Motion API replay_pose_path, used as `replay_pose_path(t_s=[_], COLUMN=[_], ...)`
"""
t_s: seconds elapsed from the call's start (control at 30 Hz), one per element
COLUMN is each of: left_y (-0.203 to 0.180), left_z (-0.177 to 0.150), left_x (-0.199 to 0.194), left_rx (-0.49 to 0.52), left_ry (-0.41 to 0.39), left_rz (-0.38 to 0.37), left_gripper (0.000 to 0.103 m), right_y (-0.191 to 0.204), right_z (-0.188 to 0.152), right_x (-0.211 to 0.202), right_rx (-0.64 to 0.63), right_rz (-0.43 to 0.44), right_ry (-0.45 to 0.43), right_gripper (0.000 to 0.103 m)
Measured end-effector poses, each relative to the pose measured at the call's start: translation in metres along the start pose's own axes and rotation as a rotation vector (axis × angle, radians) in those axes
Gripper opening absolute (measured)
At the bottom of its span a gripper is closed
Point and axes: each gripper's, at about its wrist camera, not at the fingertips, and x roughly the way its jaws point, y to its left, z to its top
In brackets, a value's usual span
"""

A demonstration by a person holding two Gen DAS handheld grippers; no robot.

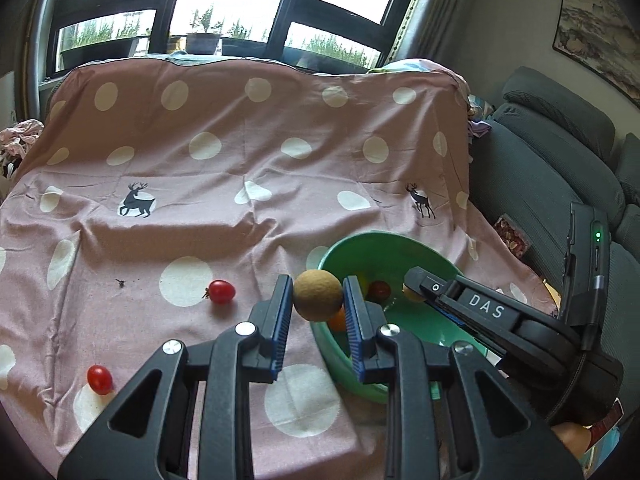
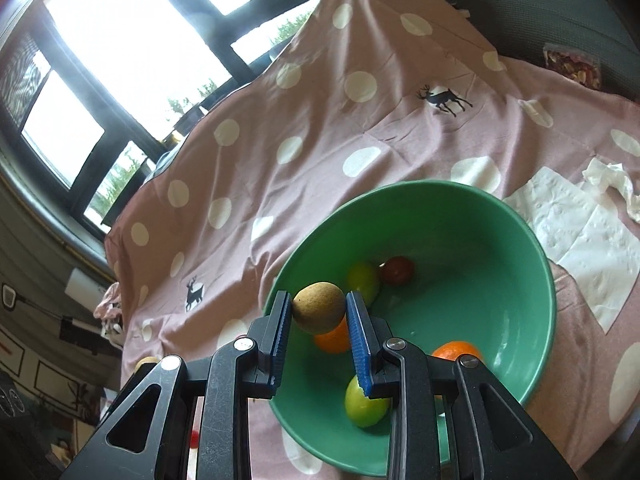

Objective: Organize fruits
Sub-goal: 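Lift the small tan fruit with the right gripper and carry it to the bowl, then lower the small tan fruit into the bowl and open the right gripper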

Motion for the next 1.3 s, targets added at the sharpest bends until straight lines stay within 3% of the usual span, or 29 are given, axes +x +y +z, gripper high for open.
replay_pose_path(t_s=[0.5,1.3], left_y=[-0.038,-0.05], left_z=[-0.012,-0.021], left_x=[0.054,0.09], left_rx=[0.064,0.057], left_ry=[0.146,0.281], left_rz=[-0.102,-0.179], left_gripper=[0.025,0.025], right_y=[-0.034,-0.05], right_z=[0.01,0.01], right_x=[-0.005,0.001], right_rx=[0.067,0.095], right_rz=[-0.161,-0.199], right_ry=[-0.02,0.02], right_gripper=[0.031,0.031])
